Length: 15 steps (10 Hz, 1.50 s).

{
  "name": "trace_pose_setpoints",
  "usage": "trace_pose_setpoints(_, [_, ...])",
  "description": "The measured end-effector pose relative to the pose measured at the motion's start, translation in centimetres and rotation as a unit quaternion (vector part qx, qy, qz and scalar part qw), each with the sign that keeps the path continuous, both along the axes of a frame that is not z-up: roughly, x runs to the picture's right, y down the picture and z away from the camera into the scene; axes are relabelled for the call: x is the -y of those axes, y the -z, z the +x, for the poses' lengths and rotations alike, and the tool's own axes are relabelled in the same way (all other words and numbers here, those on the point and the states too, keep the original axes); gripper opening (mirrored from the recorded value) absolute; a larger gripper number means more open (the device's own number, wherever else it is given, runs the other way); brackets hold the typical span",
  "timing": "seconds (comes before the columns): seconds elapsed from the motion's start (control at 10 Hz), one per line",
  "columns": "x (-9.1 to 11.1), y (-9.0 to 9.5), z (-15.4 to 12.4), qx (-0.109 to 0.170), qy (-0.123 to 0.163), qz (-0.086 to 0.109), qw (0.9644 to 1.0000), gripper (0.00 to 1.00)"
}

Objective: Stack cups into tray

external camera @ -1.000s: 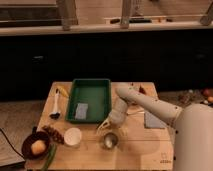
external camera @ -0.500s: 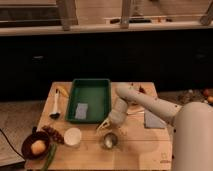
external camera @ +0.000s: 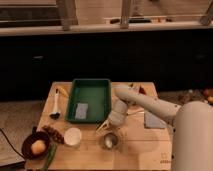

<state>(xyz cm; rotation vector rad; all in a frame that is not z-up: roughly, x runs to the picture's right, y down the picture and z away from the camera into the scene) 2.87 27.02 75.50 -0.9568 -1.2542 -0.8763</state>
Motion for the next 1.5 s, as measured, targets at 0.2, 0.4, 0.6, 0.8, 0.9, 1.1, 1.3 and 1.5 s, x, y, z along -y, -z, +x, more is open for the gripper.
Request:
trace_pose_setpoints(0.2, [-0.2,0.2,0.1,-0.001,0.001,-0.004,1.0,0.8])
trace_pose_setpoints(0.4, [-0.4,0.3,0.0,0.0,0.002,-0.008,1.0,0.8])
trace_pose_setpoints(0.6, [-0.7,0.4,0.0,0.0,0.003,-0.012,0.9999,0.8])
trace_pose_setpoints(0.8, [-0.9,0.4,0.0,0.0,0.003,-0.015,0.9999,0.79])
trace_pose_setpoints(0.9, [-1.1,0.4,0.0,0.0,0.003,-0.017,0.9998,0.75])
trace_pose_setpoints(1.1, [-1.2,0.3,0.0,-0.001,0.003,-0.019,0.9998,0.54])
trace_pose_setpoints(1.3, [-1.3,0.2,0.1,-0.002,0.004,-0.02,0.9998,0.37])
trace_pose_setpoints(1.5, [-1.0,0.3,0.1,-0.003,0.007,-0.018,0.9998,0.12])
